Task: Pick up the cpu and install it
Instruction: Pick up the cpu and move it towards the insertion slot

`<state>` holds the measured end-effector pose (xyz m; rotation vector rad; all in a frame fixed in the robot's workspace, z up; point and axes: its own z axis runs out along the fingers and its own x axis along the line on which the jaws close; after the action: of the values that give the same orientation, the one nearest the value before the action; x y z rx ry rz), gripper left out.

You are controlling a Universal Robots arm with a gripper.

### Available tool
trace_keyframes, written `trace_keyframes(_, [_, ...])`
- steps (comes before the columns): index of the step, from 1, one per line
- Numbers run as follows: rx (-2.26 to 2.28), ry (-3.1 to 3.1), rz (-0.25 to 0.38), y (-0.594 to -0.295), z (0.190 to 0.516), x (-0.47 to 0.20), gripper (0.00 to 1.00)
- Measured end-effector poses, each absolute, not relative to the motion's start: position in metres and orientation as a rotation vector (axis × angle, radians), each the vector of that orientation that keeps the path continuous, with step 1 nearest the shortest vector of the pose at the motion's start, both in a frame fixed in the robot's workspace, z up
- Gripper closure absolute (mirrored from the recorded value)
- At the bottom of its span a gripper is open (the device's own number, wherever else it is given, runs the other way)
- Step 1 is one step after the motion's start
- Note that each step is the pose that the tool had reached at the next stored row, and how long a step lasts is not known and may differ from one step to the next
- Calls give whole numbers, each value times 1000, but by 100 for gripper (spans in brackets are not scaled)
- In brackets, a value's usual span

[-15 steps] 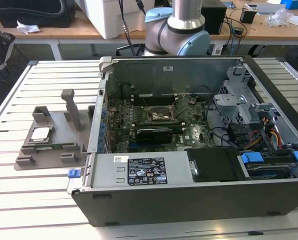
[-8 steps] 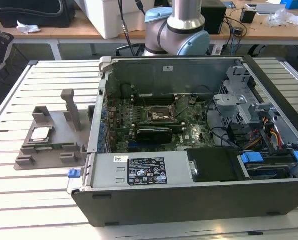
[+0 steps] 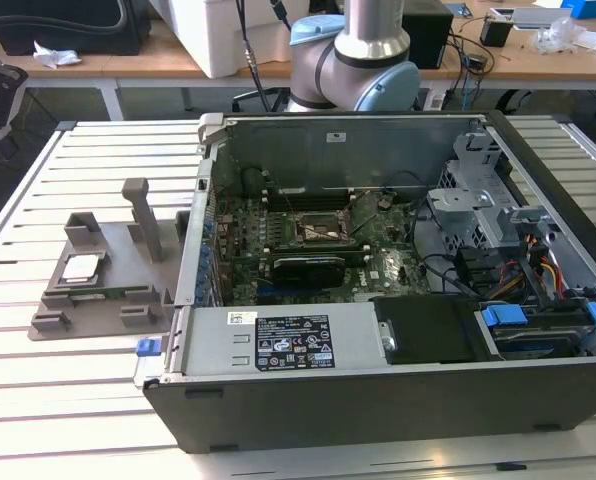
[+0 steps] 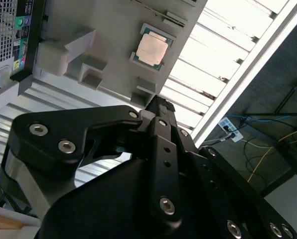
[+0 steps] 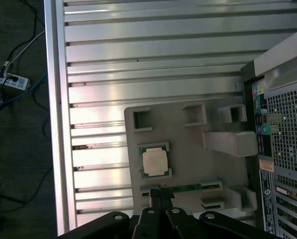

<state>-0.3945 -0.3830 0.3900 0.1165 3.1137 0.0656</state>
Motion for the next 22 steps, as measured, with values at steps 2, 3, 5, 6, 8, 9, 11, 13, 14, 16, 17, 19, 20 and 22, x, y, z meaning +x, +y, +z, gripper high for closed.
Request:
trace_keyframes(2, [117, 3114, 66, -383, 390, -395, 89])
trace_keyframes(3, [117, 3114, 66, -383, 390, -395, 76])
trace_keyframes(5, [117, 3114, 66, -383, 390, -395, 64])
trace_keyframes(6, [117, 3114, 66, -383, 390, -395, 58])
trace_keyframes(8, [116, 3114, 66, -383, 390, -395, 46])
trace_keyframes(9, [117, 3114, 66, -383, 390, -395, 46])
trace_keyframes(11, [112, 3114, 45, -383, 390, -395, 40])
trace_keyframes(13, [78, 3115, -29, -383, 390, -395, 40])
trace_keyframes(14, [46, 3115, -37, -383, 390, -395, 40])
trace_keyframes(16, [-23, 3115, -36, -383, 390, -395, 40])
trace_keyframes(17, [-37, 3115, -36, -383, 390, -395, 40])
trace_keyframes(19, [-39, 3115, -36, -383, 390, -395, 40])
trace_keyframes(20, [-39, 3115, -36, -383, 389, -395, 40])
trace_keyframes(22, [-39, 3115, -36, -383, 383, -395, 40])
